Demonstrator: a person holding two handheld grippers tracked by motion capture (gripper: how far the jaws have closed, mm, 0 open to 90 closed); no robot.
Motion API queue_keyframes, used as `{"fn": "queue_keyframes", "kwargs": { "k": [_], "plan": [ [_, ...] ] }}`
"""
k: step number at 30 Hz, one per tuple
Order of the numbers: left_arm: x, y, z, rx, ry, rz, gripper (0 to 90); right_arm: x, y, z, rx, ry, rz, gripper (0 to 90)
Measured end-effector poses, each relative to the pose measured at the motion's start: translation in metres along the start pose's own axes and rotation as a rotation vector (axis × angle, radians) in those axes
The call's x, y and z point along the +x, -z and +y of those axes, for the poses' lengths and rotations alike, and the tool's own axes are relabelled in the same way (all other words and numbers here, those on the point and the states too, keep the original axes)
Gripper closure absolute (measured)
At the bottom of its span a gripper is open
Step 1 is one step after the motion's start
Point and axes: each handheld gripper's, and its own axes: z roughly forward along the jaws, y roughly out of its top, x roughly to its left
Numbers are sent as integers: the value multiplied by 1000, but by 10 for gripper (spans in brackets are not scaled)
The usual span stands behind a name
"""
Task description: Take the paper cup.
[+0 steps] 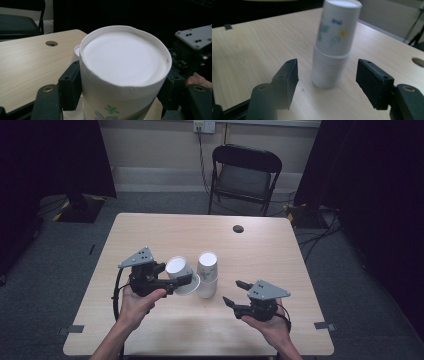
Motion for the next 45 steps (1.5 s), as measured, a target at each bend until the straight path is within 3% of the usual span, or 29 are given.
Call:
{"fn": "queue_keyframes", "kwargs": {
  "k": [10, 19, 21, 25, 38, 45],
  "plan": [
    [0, -5, 6, -33, 67, -54, 325, 16, -13, 30, -65, 70, 56, 427],
    [-3, -9, 8, -36, 110, -98, 326, 19, -24, 41, -106, 84, 73, 503],
    [-2, -9, 6, -46, 150, -137, 327, 20, -26, 43, -113, 86, 76, 510],
    [-1, -10, 5, -43, 161, -140, 328, 21, -28, 45, -131, 90, 74, 523],
    [12, -12, -6, -70, 330, -233, 330, 26, -28, 50, -208, 117, 77, 602],
    [13, -14, -8, -64, 355, -261, 332, 29, -29, 50, -224, 134, 67, 620]
  ]
}}
